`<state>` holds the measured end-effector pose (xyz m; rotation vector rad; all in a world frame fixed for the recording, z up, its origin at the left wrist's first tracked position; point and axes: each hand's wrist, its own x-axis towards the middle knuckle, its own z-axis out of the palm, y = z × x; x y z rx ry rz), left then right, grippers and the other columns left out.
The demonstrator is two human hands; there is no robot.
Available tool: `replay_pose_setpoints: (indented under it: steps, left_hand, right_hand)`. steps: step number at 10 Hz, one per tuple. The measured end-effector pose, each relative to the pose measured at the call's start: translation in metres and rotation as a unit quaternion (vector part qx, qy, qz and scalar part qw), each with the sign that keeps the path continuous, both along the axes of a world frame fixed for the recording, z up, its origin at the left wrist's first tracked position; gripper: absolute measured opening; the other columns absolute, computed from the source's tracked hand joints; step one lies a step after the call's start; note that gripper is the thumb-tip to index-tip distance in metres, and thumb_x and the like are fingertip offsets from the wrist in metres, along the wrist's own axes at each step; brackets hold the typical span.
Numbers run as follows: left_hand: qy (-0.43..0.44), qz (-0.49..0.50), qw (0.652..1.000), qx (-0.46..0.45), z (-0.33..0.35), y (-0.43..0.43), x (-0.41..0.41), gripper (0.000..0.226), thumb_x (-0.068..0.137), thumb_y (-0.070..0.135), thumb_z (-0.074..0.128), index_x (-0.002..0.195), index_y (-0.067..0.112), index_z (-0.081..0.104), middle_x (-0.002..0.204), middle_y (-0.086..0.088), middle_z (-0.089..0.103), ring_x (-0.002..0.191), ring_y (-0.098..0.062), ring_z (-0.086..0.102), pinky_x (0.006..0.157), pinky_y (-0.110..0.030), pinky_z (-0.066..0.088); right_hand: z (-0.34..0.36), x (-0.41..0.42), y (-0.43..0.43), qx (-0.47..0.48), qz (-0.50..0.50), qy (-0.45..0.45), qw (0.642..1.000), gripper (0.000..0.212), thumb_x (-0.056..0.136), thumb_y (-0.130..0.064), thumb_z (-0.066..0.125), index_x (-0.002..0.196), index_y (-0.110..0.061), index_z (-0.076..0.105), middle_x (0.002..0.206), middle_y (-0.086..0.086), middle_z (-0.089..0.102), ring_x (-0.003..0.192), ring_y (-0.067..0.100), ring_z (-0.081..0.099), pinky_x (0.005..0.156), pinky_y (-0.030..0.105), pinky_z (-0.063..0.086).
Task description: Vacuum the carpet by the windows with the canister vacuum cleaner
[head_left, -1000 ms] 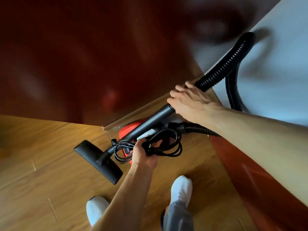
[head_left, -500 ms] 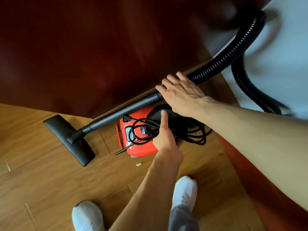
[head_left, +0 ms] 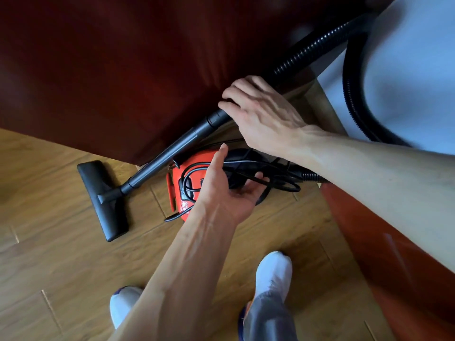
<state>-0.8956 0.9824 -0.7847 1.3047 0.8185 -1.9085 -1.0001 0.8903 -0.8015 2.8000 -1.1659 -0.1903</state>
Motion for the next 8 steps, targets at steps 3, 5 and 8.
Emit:
replay_pose_setpoints:
  steps: [3,5,8]
  left_hand:
    - [0.042,-0.061,0.995,-0.066,-0.003,0.017,0.016,0.126,0.054,0.077,0.077,0.154,0.017,0.031,0.147,-0.023,0.04,0.137,-0.034,0.042,0.11,-0.051,0.037]
    - [-0.056,-0.135,0.987,-0.058,0.023,0.023,0.02,0.075,0.085,0.048,0.068,0.133,-0.005,0.044,0.129,-0.024,0.054,0.12,-0.036,0.055,0.102,-0.046,0.045]
    - [-0.382,-0.735,0.514,-0.223,0.033,0.034,0.061,0.033,0.083,0.028,0.054,0.099,0.003,0.069,0.095,-0.018,0.074,0.088,-0.034,0.072,0.08,-0.04,0.06]
  right_hand:
    - [0.029,-0.003,0.028,0.035,-0.061,-0.004,0.998,0.042,0.077,-0.008,0.038,0.108,-0.004,0.066,0.118,0.01,0.059,0.113,0.029,0.05,0.095,0.041,0.039]
    - [0.051,-0.021,0.054,0.087,-0.169,-0.053,0.98,0.029,0.08,-0.01,0.049,0.101,-0.004,0.069,0.103,0.009,0.065,0.105,0.029,0.052,0.09,0.041,0.044]
    - [0.117,-0.034,0.07,0.298,-0.406,-0.005,0.864,0.017,0.091,-0.015,0.047,0.076,-0.015,0.055,0.078,0.007,0.053,0.077,0.031,0.055,0.066,0.031,0.04]
